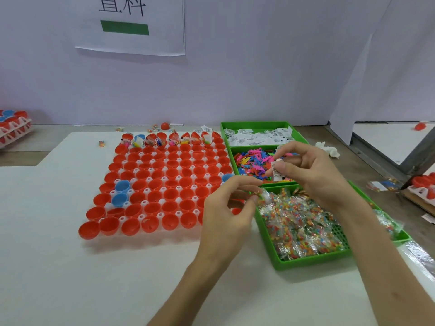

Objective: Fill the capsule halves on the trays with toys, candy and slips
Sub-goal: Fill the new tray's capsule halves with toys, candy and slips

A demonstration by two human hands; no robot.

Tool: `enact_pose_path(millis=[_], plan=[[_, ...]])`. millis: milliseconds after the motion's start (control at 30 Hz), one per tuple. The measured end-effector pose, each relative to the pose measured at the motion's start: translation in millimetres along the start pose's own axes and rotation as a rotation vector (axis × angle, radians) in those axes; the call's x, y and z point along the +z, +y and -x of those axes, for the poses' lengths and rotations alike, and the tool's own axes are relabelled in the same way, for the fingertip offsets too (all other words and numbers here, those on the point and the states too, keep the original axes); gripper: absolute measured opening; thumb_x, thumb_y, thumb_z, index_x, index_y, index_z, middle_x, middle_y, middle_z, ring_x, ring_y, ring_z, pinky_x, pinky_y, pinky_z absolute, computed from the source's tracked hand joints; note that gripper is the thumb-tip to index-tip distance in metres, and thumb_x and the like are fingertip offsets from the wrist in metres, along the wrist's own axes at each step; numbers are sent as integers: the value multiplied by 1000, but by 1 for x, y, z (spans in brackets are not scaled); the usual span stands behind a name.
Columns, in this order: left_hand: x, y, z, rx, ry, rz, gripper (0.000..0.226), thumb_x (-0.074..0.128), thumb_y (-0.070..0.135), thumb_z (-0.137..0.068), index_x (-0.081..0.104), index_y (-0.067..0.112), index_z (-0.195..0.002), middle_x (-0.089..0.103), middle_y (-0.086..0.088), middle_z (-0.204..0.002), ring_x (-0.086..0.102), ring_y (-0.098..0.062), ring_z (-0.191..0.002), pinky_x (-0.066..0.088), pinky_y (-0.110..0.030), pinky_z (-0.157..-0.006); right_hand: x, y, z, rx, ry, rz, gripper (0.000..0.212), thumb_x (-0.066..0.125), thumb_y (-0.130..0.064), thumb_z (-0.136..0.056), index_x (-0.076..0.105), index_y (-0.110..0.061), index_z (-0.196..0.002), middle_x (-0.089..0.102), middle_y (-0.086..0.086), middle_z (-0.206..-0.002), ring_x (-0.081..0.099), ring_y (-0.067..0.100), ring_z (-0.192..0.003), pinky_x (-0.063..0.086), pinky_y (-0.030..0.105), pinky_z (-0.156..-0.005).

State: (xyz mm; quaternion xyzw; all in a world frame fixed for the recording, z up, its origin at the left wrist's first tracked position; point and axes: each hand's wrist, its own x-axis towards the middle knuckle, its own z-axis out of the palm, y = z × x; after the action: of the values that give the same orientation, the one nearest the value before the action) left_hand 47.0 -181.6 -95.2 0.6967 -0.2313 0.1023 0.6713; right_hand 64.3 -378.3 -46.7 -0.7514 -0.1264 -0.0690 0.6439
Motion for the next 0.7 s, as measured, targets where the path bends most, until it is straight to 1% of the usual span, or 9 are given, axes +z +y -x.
enact_pose_path(millis=[67, 133, 200, 267, 333, 367, 467, 533, 700], plan=[[-1, 1, -1, -30, 22, 57, 30, 69, -4, -87, 71, 23, -99, 72, 8, -92, 69, -15, -83, 56, -28, -67, 4, -1, 1, -29, -45, -47, 27, 84, -46, -72, 73, -31, -92, 78, 11, -84, 74, 19, -82, 53, 23, -83], [-2, 1, -1, -41, 55, 98, 30, 70, -5, -87, 70, 23, -98, 71, 7, -92, 70, -18, -82, 58, -31, -68, 10, -1, 1, -67, -74, -87, 31, 84, -49, -71, 73, -29, -91, 78, 10, -84, 74, 20, -82, 55, 28, -85], [-3, 1, -2, -54, 80, 143, 28, 71, -5, -86, 69, 20, -98, 71, 5, -89, 71, -20, -78, 59, -36, -64, 16, 0, 1, -104, -109, -110, 26, 83, -46, -75, 72, -26, -88, 78, 8, -87, 74, 21, -85, 55, 28, -83], [-4, 1, -2, -74, 102, 188, 25, 71, -5, -87, 69, 17, -99, 70, 1, -86, 71, -21, -74, 59, -40, -63, 21, 0, 0, -131, -145, -108, 19, 80, -42, -79, 72, -26, -85, 77, 6, -99, 72, 20, -95, 54, 26, -83], [-4, 0, -2, -94, 118, 213, 23, 72, -4, -87, 69, 16, -99, 68, 0, -85, 72, -18, -72, 59, -39, -63, 24, 2, 0, -125, -172, -112, 14, 80, -37, -80, 73, -26, -83, 73, 3, -111, 67, 17, -104, 54, 27, -85], [-5, 0, -2, -102, 121, 221, 23, 73, -2, -87, 69, 16, -100, 68, 0, -85, 72, -16, -72, 60, -40, -65, 26, 4, -1, -116, -179, -104, 10, 80, -32, -81, 73, -25, -82, 71, 1, -112, 66, 15, -105, 54, 28, -84], [-5, 0, -3, -103, 109, 223, 25, 73, -1, -87, 71, 19, -103, 71, 1, -88, 73, -18, -77, 62, -41, -70, 31, 8, -2, -108, -119, 4, 7, 80, -24, -80, 74, -24, -80, 70, -2, -98, 65, 15, -97, 53, 26, -81], [-5, 0, -2, -76, 100, 215, 28, 71, -3, -88, 71, 19, -104, 75, 3, -90, 74, -20, -84, 62, -33, -74, 34, 9, -3, -109, -60, 56, 6, 80, -23, -79, 74, -23, -80, 68, -4, -88, 65, 14, -88, 52, 25, -78], [-5, 2, -1, -26, 90, 233, 23, 70, 0, -89, 71, 14, -107, 76, 3, -96, 74, -17, -91, 60, -27, -76, 39, 11, -2, -116, -20, 49, 8, 80, -27, -77, 74, -24, -80, 69, -5, -84, 65, 13, -82, 53, 27, -74]])
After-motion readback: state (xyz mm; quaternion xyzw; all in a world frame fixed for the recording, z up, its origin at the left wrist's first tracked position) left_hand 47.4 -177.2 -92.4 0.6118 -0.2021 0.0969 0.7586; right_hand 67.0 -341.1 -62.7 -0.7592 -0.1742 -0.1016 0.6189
